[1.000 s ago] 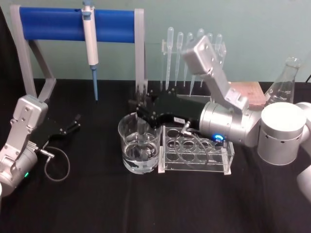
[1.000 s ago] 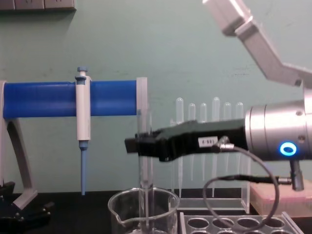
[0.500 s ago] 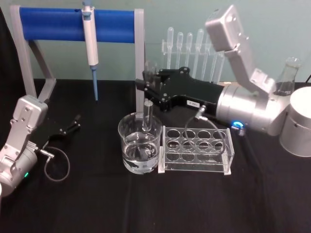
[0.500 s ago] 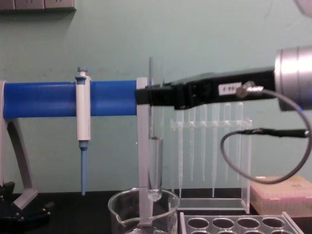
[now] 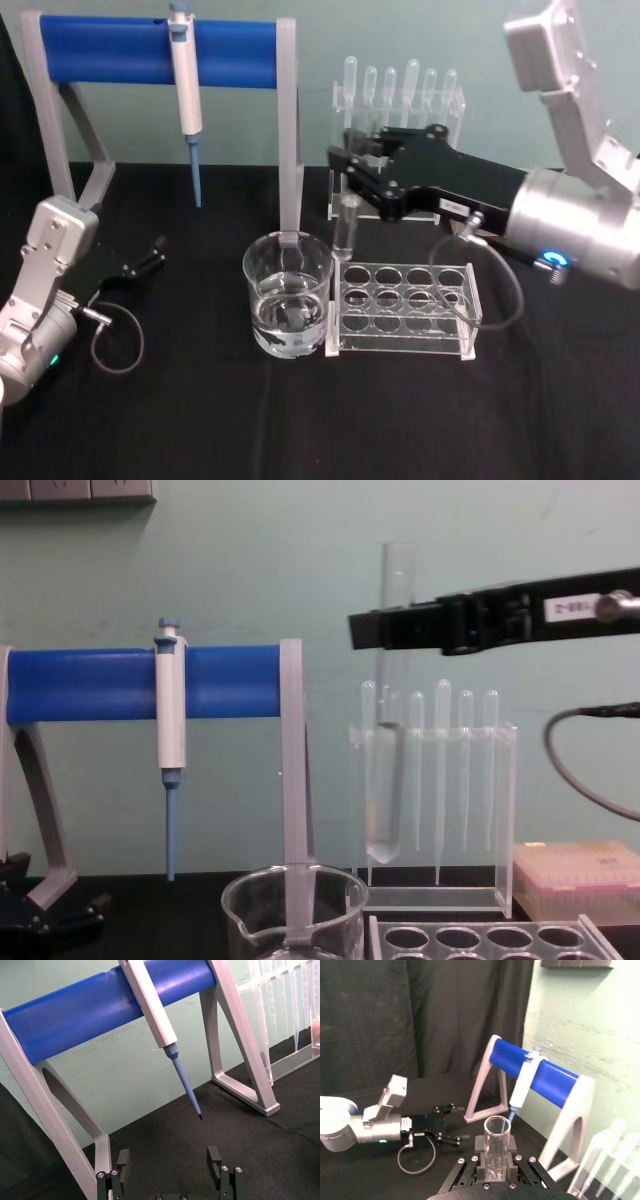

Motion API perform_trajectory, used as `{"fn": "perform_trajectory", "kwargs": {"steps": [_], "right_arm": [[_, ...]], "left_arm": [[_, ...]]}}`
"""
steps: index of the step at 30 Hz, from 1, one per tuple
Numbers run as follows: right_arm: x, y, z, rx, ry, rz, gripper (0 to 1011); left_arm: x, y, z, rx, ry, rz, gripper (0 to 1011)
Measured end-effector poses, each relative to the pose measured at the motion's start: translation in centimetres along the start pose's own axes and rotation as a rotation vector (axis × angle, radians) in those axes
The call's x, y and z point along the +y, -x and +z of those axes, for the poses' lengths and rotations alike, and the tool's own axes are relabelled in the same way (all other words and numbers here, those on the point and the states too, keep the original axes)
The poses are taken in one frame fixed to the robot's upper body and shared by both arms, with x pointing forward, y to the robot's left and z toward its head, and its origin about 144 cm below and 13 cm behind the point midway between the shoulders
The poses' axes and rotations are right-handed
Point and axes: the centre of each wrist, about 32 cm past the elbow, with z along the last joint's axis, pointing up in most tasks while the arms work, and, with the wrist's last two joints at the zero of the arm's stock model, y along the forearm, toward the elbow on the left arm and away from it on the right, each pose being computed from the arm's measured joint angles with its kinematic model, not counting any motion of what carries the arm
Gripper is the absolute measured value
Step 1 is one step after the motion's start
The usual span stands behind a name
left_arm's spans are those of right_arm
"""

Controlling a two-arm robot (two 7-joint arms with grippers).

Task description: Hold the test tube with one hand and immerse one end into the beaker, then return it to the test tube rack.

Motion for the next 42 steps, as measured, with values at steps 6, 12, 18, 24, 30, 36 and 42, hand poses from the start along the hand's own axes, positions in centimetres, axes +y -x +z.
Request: {"fn": "perform_trajectory", "kwargs": {"steps": [6, 12, 18, 24, 30, 36, 42], "right_arm": [[-1.7, 0.1, -1.0, 0.012, 0.012, -0.033, 226], [-2.7, 0.0, -2.4, 0.03, 0.025, -0.057, 227], [-3.2, 0.1, -3.8, 0.053, 0.04, -0.075, 226], [-3.2, 0.0, -4.8, 0.067, 0.048, -0.093, 226], [-3.0, -0.2, -5.5, 0.066, 0.055, -0.109, 226], [-2.8, -0.4, -6.2, 0.067, 0.063, -0.121, 226], [-2.5, -0.3, -7.0, 0.068, 0.07, -0.128, 226]], "left_arm": [[0.0, 0.0, 0.0, 0.0, 0.0, 0.0, 1000], [0.0, 0.0, 0.0, 0.0, 0.0, 0.0, 1000], [0.0, 0.0, 0.0, 0.0, 0.0, 0.0, 1000], [0.0, 0.0, 0.0, 0.0, 0.0, 0.0, 1000], [0.0, 0.0, 0.0, 0.0, 0.0, 0.0, 1000], [0.0, 0.0, 0.0, 0.0, 0.0, 0.0, 1000], [0.0, 0.0, 0.0, 0.0, 0.0, 0.0, 1000]]}}
